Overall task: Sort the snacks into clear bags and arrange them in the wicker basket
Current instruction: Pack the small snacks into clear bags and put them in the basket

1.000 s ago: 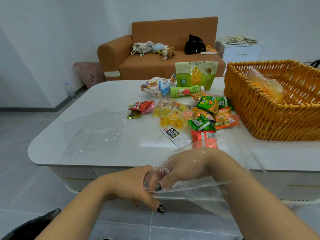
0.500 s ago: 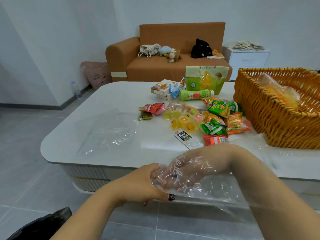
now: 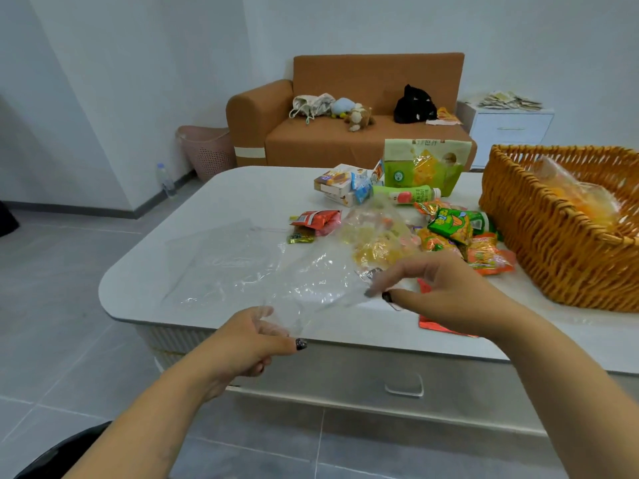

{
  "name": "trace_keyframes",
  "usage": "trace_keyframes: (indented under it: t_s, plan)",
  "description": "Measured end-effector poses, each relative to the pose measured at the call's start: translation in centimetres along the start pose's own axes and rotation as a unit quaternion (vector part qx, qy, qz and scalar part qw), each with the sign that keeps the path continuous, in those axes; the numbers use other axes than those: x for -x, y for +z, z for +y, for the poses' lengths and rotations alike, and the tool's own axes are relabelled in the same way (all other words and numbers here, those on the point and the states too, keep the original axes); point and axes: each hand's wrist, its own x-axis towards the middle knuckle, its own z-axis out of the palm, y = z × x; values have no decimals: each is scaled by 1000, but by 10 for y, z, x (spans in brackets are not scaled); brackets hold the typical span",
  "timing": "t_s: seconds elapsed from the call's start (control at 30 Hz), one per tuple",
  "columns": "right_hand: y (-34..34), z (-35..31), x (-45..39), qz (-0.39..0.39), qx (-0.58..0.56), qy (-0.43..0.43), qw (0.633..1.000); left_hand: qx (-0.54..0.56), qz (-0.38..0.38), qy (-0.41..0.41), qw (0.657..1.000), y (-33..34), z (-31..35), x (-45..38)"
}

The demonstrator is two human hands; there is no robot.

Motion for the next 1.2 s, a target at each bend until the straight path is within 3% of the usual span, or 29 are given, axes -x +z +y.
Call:
trace_keyframes:
  t_s: [0.2,0.37,0.53,0.7,0.87,1.0,1.1,1.2]
  plan:
    - [6,1,-8,116,-38,32,992,65,37,14,997,7,6,-10]
    - [0,36,-34,269,-74,95,956,80,66,8,995,6,9,-19]
    - [10,100,-68,196,67,227,952,142,60,-51,987,9,11,-28]
    - [36,126,-93,156,195,212,945,172,58,-58,982,19,17,-36]
    - [43,136,-121,134,346,229,900,158,60,-55,984,25,19,-43]
    - [44,146,-134,55,442,209,871,141,58,-48,987,24,18,-46]
    - [40,144,-142,16,473,206,857,129,59,-48,989,23,17,-45]
    - [38,144,-145,20,447,216,868,123,58,-49,989,24,16,-43]
